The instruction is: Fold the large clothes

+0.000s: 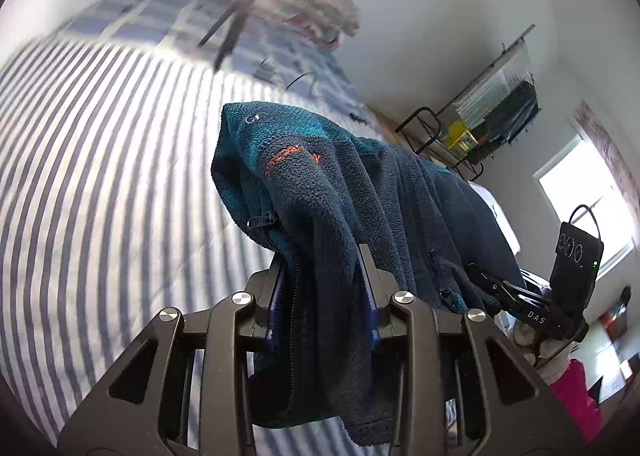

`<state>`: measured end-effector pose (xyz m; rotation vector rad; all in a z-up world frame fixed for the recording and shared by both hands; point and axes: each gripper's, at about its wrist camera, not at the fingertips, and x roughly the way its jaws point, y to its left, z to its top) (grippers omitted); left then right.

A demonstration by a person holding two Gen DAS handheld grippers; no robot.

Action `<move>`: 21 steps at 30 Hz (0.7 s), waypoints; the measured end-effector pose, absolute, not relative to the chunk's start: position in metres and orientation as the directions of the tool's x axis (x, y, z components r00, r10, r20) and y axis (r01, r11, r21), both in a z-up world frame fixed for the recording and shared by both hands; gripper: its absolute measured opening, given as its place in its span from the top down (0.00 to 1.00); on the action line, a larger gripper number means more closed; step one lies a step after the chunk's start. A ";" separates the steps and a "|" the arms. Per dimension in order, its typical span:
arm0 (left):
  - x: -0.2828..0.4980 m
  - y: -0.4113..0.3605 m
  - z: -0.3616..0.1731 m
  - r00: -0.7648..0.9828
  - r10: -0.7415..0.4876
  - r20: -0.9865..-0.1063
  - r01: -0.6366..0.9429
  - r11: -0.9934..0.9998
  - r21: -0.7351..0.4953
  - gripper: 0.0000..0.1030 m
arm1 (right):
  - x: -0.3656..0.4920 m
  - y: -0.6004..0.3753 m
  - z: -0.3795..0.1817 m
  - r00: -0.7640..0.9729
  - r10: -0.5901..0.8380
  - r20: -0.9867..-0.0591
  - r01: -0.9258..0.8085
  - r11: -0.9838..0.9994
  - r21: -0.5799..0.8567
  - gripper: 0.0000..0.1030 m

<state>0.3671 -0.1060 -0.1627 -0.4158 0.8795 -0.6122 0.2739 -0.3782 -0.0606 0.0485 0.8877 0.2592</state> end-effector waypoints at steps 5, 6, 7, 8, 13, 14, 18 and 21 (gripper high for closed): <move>0.399 -0.149 -0.128 0.511 -0.650 -0.563 0.385 0.758 -0.526 0.70 | 0.307 -0.413 -0.037 0.667 0.176 -0.724 -0.160 0.983 0.092 0.73; 0.409 -0.160 -0.122 0.515 -0.651 -0.558 0.393 0.758 -0.521 0.70 | 0.315 -0.421 -0.033 0.677 0.163 -0.717 -0.149 0.985 0.082 0.73; 0.419 -0.170 -0.116 0.522 -0.650 -0.552 0.401 0.758 -0.514 0.70 | 0.322 -0.427 -0.030 0.686 0.150 -0.712 -0.139 0.987 0.074 0.73; 0.426 -0.176 -0.113 0.526 -0.650 -0.548 0.405 0.758 -0.511 0.70 | 0.332 -0.435 -0.027 0.699 0.132 -0.703 -0.124 0.990 0.063 0.73; 0.472 -0.221 -0.100 0.555 -0.643 -0.528 0.426 0.765 -0.483 0.70 | 0.373 -0.461 -0.022 0.737 0.055 -0.674 -0.062 0.998 0.014 0.73; 0.480 -0.231 -0.099 0.561 -0.640 -0.525 0.433 0.767 -0.473 0.70 | 0.382 -0.466 -0.024 0.742 0.036 -0.670 -0.053 0.999 -0.004 0.73; 0.513 -0.264 -0.103 0.584 -0.630 -0.513 0.459 0.777 -0.432 0.70 | 0.414 -0.482 -0.039 0.749 -0.012 -0.663 -0.016 0.999 -0.036 0.73; 0.534 -0.279 -0.120 0.594 -0.626 -0.506 0.453 0.780 -0.433 0.70 | 0.433 -0.494 -0.064 0.752 -0.031 -0.659 0.016 0.999 -0.029 0.73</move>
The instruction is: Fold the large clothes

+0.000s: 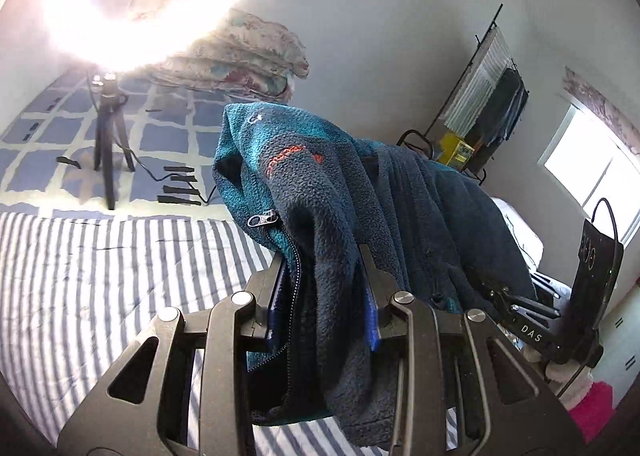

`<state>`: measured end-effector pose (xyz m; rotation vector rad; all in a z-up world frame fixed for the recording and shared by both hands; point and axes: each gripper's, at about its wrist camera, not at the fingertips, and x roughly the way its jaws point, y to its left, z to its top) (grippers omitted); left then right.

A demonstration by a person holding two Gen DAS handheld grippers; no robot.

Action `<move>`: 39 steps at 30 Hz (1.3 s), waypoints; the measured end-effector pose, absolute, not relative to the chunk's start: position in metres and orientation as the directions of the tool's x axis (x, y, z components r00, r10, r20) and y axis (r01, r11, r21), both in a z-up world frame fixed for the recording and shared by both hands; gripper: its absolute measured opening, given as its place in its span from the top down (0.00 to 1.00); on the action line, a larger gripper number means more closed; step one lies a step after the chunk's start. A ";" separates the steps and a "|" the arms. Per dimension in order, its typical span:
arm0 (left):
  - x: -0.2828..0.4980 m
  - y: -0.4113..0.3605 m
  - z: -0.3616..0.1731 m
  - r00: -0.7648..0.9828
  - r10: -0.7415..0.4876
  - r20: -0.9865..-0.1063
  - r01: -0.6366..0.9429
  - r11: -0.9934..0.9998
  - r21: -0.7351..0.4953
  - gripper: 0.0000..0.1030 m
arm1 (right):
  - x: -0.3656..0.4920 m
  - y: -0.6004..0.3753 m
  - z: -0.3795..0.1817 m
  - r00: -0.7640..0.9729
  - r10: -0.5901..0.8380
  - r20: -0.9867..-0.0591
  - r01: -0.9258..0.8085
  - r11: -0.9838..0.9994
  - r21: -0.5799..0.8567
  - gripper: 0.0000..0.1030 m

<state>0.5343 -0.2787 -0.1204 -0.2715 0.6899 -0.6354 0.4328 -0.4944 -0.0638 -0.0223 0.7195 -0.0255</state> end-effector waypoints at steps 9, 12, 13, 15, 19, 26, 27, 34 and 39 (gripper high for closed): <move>0.595 -0.309 -0.254 0.515 -0.503 -0.693 0.329 0.863 -0.383 0.70 | 0.497 -0.512 -0.207 0.546 -0.121 -0.829 0.045 0.992 -0.116 0.71; 0.606 -0.289 -0.287 0.499 -0.546 -0.673 0.284 0.837 -0.469 0.68 | 0.503 -0.540 -0.213 0.540 -0.002 -0.841 0.053 0.998 0.031 0.67; 0.610 -0.281 -0.294 0.489 -0.583 -0.648 0.282 0.809 -0.515 0.67 | 0.504 -0.546 -0.213 0.533 0.027 -0.845 0.050 0.997 0.063 0.65; 0.613 -0.275 -0.299 0.475 -0.615 -0.629 0.287 0.784 -0.550 0.66 | 0.503 -0.554 -0.215 0.533 0.069 -0.844 0.013 0.996 0.090 0.64; 0.616 -0.273 -0.301 0.479 -0.620 -0.621 0.294 0.780 -0.552 0.62 | 0.497 -0.564 -0.221 0.551 0.100 -0.829 0.041 0.988 0.146 0.55; 0.593 -0.283 -0.278 0.556 -0.492 -0.670 0.270 0.869 -0.415 0.45 | 0.492 -0.556 -0.214 0.569 -0.011 -0.822 0.143 0.986 0.086 0.30; 0.589 -0.283 -0.272 0.562 -0.479 -0.675 0.266 0.877 -0.401 0.45 | 0.488 -0.550 -0.206 0.576 -0.022 -0.817 0.134 0.989 0.068 0.31; 0.530 -0.286 -0.204 0.627 -0.466 -0.624 0.333 0.885 -0.326 0.45 | 0.450 -0.531 -0.145 0.651 0.028 -0.759 0.102 0.987 0.124 0.33; 0.469 -0.284 -0.143 0.652 -0.510 -0.562 0.402 0.860 -0.314 0.45 | 0.410 -0.507 -0.084 0.708 0.052 -0.705 0.060 0.989 0.134 0.37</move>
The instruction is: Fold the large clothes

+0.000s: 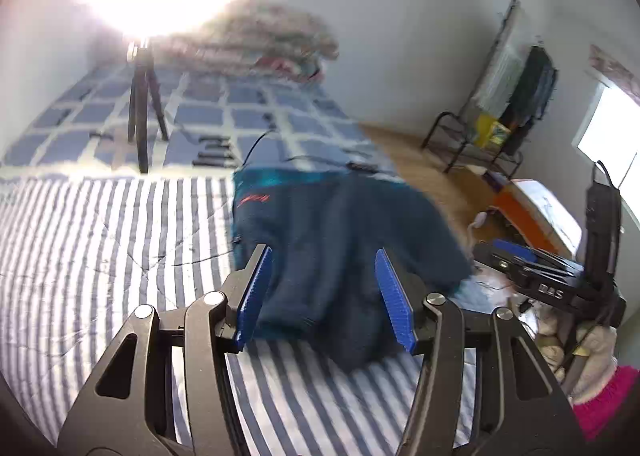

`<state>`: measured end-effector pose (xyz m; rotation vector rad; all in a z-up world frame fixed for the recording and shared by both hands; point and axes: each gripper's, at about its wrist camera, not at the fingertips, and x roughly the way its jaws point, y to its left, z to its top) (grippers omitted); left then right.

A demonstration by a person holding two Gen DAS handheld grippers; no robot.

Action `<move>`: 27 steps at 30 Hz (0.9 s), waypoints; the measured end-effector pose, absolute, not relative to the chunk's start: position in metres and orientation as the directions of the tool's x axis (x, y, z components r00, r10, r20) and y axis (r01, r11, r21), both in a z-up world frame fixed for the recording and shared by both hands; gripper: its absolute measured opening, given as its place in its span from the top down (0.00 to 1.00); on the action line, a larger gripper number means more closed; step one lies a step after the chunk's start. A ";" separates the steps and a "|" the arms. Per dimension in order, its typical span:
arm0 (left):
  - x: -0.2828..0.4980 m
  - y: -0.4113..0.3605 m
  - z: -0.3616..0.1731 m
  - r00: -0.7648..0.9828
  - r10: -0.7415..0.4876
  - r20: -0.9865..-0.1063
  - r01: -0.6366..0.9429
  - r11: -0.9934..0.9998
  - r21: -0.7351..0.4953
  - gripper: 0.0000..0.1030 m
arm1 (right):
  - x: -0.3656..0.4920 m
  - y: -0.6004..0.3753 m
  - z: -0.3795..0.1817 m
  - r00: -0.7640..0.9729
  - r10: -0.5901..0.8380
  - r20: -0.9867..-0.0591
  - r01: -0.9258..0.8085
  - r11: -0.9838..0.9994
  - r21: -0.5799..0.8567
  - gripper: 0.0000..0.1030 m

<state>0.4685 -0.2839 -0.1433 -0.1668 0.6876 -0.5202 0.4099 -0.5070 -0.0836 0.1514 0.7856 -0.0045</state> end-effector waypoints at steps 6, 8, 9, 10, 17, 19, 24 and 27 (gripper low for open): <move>0.391 -0.270 -0.070 0.675 -0.537 -0.506 0.457 0.843 -0.284 0.45 | 0.338 -0.467 0.003 0.779 0.082 -0.622 0.001 0.991 0.132 0.37; 0.361 -0.263 -0.047 0.695 -0.530 -0.486 0.469 0.846 -0.252 0.45 | 0.312 -0.455 0.028 0.797 0.079 -0.598 -0.009 0.993 0.118 0.37; 0.342 -0.259 -0.034 0.706 -0.531 -0.468 0.479 0.846 -0.236 0.45 | 0.296 -0.448 0.042 0.809 0.078 -0.582 -0.015 0.994 0.112 0.37; 0.324 -0.254 -0.021 0.722 -0.522 -0.453 0.479 0.851 -0.217 0.45 | 0.285 -0.443 0.051 0.816 0.078 -0.573 -0.017 0.994 0.110 0.37; 0.222 -0.221 0.031 0.764 -0.527 -0.372 0.515 0.846 -0.141 0.45 | 0.191 -0.400 0.107 0.858 0.087 -0.506 -0.043 0.994 0.097 0.37; 0.195 -0.212 0.039 0.773 -0.526 -0.355 0.522 0.845 -0.114 0.45 | 0.172 -0.388 0.113 0.861 0.079 -0.502 -0.043 0.996 0.083 0.37; 0.145 -0.193 0.047 0.787 -0.525 -0.324 0.525 0.846 -0.093 0.34 | 0.130 -0.363 0.114 0.865 0.054 -0.499 -0.030 0.998 0.056 0.37; 0.122 -0.182 0.048 0.784 -0.537 -0.311 0.534 0.839 -0.103 0.27 | 0.107 -0.351 0.111 0.866 0.059 -0.496 -0.028 0.997 0.069 0.37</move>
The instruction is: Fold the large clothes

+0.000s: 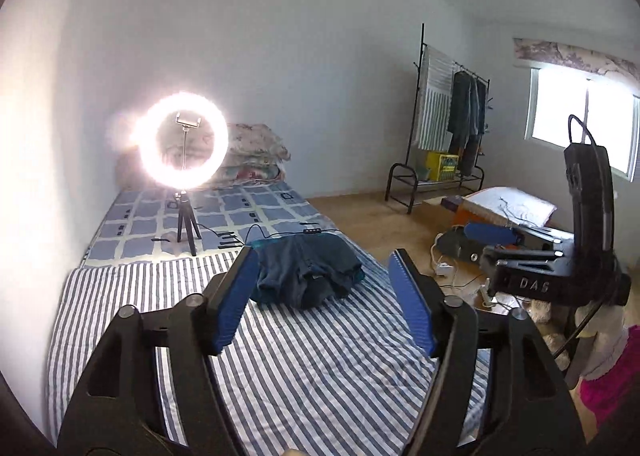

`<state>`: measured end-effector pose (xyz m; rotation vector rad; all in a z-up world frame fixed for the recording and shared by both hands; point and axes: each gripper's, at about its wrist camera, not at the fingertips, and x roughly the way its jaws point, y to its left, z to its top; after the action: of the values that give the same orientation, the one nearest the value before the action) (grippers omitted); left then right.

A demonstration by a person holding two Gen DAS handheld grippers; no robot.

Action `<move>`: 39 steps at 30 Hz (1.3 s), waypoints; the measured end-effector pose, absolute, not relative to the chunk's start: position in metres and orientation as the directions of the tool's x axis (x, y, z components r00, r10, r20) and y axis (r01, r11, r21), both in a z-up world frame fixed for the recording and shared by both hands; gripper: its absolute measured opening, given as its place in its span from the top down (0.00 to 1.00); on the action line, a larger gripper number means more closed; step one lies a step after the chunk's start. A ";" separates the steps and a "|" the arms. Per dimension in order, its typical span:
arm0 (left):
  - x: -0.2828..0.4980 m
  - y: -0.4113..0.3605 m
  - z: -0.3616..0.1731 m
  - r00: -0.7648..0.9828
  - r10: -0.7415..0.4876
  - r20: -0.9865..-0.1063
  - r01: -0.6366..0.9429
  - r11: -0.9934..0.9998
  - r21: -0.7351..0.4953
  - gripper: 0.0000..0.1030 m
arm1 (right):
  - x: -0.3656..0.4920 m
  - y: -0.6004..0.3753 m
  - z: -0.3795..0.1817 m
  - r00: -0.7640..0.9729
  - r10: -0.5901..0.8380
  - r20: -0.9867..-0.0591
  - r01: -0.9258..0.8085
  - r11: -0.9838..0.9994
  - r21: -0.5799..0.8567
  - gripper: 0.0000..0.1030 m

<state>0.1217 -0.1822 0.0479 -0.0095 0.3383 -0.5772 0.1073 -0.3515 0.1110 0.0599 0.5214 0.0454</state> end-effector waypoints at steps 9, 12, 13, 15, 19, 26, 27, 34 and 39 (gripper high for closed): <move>0.085 -0.164 0.038 0.811 -0.515 -0.279 0.514 0.854 -0.082 0.00 | 0.079 -0.328 0.093 0.873 0.013 -0.488 0.007 0.999 0.040 0.30; 0.087 -0.163 0.033 0.820 -0.494 -0.290 0.496 0.866 -0.072 0.00 | 0.077 -0.327 0.086 0.881 -0.001 -0.473 0.027 0.998 0.049 0.13; 0.090 -0.164 0.032 0.823 -0.486 -0.294 0.489 0.870 -0.068 0.00 | 0.079 -0.327 0.083 0.883 -0.004 -0.469 0.029 0.999 0.046 0.10; 0.091 -0.168 0.029 0.824 -0.475 -0.308 0.484 0.873 -0.051 0.00 | 0.080 -0.327 0.076 0.881 -0.007 -0.473 0.030 0.999 0.042 0.06; 0.099 -0.174 0.014 0.836 -0.432 -0.337 0.452 0.892 -0.023 0.00 | 0.083 -0.332 0.059 0.877 -0.024 -0.479 0.057 0.997 0.056 0.00; 0.115 -0.176 -0.014 0.835 -0.384 -0.394 0.416 0.909 -0.005 0.00 | 0.093 -0.342 0.025 0.849 -0.072 -0.523 0.112 0.993 0.044 0.00; 0.117 -0.177 -0.018 0.834 -0.376 -0.405 0.411 0.912 -0.001 0.00 | 0.095 -0.343 0.020 0.845 -0.076 -0.529 0.113 0.993 0.038 0.00; 0.131 -0.181 -0.036 0.834 -0.328 -0.444 0.377 0.926 0.025 0.00 | 0.106 -0.336 0.005 0.829 -0.064 -0.556 0.093 0.995 0.023 0.00; 0.136 -0.182 -0.044 0.825 -0.323 -0.464 0.379 0.925 0.030 0.00 | 0.109 -0.333 0.002 0.829 -0.055 -0.556 0.084 0.996 0.026 0.00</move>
<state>0.1364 -0.1820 -0.0437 0.1224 0.4708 -0.3742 0.1095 -0.3333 0.0024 0.0501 0.5888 -0.0739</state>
